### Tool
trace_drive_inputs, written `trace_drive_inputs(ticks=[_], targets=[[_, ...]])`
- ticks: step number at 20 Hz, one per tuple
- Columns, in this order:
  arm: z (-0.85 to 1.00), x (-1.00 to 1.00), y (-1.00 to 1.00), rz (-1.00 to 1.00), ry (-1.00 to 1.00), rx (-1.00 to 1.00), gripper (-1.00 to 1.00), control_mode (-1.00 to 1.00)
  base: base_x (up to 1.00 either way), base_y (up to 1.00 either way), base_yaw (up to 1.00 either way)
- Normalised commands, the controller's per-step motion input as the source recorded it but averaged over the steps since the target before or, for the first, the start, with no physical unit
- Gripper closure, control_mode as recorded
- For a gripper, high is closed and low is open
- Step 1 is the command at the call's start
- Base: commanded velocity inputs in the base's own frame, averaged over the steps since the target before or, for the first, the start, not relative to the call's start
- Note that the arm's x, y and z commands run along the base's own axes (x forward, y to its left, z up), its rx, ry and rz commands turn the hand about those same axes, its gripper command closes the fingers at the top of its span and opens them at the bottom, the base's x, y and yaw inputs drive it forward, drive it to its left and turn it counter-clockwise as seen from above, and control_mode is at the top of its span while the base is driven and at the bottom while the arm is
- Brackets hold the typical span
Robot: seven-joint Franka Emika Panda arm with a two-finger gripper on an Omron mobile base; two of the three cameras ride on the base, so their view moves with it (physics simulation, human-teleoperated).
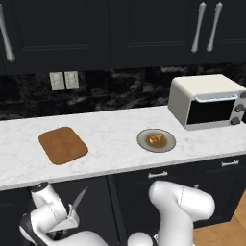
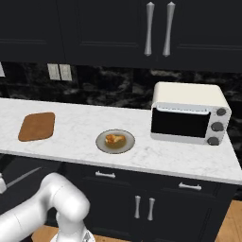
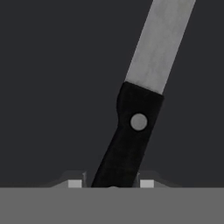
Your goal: Pick up the knife from the drawer and place it on the cutting board. Then place the meat from the plate to the cutting board.
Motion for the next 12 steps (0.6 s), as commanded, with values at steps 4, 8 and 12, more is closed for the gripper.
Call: trace_drive_inputs(ticks=[4,8,12], targets=[[0.69,-0.74,-0.2,0.13,0.04,0.02,1.0,-1.0,0.0,0.0,0.0],[0.67,-0.73,-0.26,0.15,0.03,0.02,1.0,-1.0,0.0,0.0,0.0],[0.88,-0.54,-0.33,0.18,0.01,0.04,1.0,-1.0,0.0,0.0,0.0]])
